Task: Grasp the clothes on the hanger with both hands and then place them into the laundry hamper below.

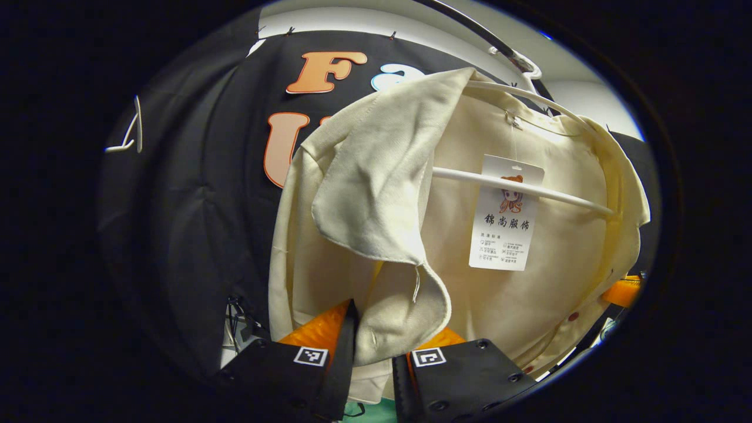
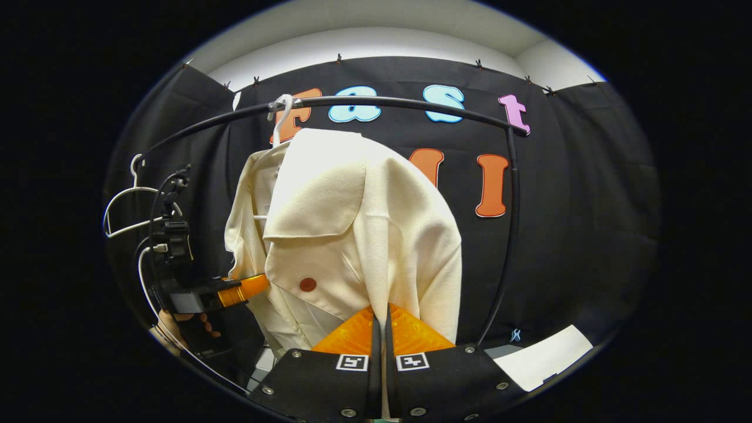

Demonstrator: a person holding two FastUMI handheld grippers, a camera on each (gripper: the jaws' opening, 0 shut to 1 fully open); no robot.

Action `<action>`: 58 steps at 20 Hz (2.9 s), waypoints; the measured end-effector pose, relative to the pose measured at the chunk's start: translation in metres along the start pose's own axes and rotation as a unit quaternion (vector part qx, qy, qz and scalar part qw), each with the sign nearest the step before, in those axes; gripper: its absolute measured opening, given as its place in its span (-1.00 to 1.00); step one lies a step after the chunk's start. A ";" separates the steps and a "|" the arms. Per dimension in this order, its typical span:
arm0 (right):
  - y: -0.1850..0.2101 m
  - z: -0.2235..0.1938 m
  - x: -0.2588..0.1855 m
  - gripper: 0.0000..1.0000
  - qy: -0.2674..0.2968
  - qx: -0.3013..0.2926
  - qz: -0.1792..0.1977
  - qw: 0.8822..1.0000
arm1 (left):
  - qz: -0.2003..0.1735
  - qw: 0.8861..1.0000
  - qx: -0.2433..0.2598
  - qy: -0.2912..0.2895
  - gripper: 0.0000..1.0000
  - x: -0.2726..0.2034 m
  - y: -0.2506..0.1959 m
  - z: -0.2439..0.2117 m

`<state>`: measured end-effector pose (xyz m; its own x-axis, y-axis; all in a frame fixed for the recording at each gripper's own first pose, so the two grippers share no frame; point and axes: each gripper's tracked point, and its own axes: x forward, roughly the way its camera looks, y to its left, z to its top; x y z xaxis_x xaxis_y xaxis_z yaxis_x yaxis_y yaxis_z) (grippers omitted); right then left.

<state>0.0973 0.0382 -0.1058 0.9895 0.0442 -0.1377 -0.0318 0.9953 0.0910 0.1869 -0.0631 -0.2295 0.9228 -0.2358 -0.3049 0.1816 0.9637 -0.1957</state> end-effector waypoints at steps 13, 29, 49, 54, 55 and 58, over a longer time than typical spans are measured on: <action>-0.021 0.079 -0.056 -0.97 -0.069 -0.009 0.006 0.998 | 0.069 0.997 -0.030 -0.029 -0.86 -0.055 0.064 0.046; -0.116 0.179 -0.035 -1.00 -0.135 0.047 -0.029 0.989 | 0.138 0.985 -0.023 -0.103 -0.86 -0.087 0.134 0.130; -0.142 0.088 0.079 -1.00 -0.061 0.150 0.067 0.985 | 0.201 0.974 -0.029 -0.100 -0.86 -0.076 0.174 0.141; -0.147 0.043 0.090 -1.00 -0.023 0.155 0.063 0.986 | 0.214 0.974 -0.014 -0.067 -0.86 -0.073 0.184 0.102; -0.148 0.034 0.091 -1.00 -0.016 0.156 0.061 0.986 | 0.217 0.974 -0.012 -0.058 -0.87 -0.076 0.186 0.094; -0.151 0.001 0.094 -1.00 0.010 0.153 0.053 0.987 | 0.211 0.977 -0.017 -0.036 -0.86 -0.077 0.185 0.065</action>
<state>0.1952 -0.1076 -0.1312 0.9799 0.1507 -0.1304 -0.0871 0.9126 0.3995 0.1711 0.1415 -0.1820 0.9347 0.1913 -0.2996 -0.2297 0.9683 -0.0983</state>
